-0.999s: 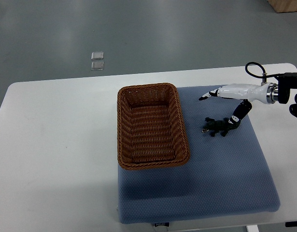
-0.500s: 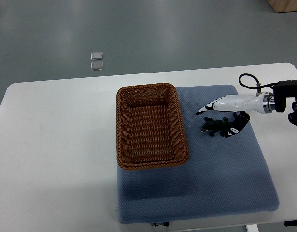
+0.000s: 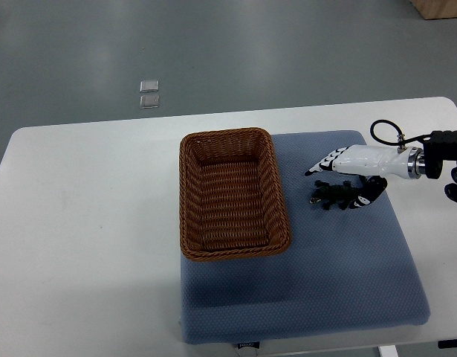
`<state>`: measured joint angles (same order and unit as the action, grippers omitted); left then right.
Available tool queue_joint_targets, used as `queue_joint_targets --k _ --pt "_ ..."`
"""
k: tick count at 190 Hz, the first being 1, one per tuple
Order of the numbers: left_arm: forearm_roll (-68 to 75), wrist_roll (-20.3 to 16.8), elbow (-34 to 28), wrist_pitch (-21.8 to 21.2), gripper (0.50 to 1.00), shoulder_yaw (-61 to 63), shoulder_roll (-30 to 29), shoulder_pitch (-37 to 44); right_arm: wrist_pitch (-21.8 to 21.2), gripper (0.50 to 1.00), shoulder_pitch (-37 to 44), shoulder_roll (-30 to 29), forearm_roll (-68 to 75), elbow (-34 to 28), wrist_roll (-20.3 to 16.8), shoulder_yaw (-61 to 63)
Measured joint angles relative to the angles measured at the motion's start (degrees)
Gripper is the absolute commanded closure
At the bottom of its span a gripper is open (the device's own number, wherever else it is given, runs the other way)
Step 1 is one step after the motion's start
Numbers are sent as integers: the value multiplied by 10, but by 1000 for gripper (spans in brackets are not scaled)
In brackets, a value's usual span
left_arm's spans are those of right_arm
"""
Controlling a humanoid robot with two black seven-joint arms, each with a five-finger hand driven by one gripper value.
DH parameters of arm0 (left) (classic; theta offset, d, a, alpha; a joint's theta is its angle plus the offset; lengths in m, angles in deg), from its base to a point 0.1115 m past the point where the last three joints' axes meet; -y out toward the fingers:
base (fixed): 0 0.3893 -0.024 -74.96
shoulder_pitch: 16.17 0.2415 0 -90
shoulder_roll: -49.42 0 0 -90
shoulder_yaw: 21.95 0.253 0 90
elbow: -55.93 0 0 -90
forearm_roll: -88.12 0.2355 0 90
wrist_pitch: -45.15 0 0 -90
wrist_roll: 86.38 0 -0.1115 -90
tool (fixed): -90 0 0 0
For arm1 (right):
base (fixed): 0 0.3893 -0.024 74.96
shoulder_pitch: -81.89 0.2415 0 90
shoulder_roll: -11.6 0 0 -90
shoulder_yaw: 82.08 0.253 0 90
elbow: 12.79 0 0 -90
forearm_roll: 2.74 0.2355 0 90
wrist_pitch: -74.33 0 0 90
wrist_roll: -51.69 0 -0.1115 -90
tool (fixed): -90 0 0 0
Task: Place crocodile in brown basket with right hand
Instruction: 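Close the right hand fingers around the crocodile's body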
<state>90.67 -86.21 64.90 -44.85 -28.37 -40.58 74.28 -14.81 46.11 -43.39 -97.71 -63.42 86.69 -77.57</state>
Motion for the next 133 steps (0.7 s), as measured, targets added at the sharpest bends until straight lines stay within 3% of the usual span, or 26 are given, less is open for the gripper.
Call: queue_joint_targets --k 133 --pt "0 0 0 0 500 0 0 0 64 576 -6 -13 -32 15 0 -22"
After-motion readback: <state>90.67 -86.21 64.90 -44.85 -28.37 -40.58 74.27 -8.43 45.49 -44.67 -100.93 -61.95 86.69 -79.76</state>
